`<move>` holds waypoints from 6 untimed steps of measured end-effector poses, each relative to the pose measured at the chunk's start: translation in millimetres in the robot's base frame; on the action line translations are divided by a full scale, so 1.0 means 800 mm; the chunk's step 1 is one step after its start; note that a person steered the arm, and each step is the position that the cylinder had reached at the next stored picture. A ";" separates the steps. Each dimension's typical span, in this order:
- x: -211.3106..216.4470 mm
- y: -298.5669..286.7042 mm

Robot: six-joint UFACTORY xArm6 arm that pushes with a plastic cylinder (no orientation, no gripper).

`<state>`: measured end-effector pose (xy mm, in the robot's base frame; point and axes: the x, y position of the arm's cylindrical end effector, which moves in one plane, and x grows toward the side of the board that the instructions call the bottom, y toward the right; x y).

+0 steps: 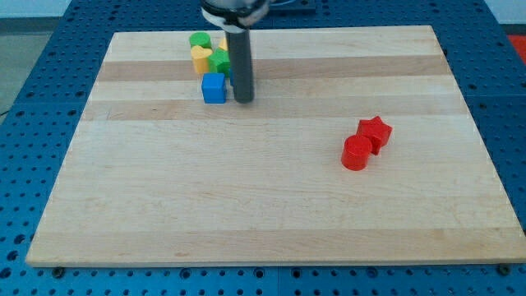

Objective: Slide blue cube to bit up

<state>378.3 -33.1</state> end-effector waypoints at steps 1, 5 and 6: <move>0.024 -0.008; 0.009 0.041; 0.018 0.202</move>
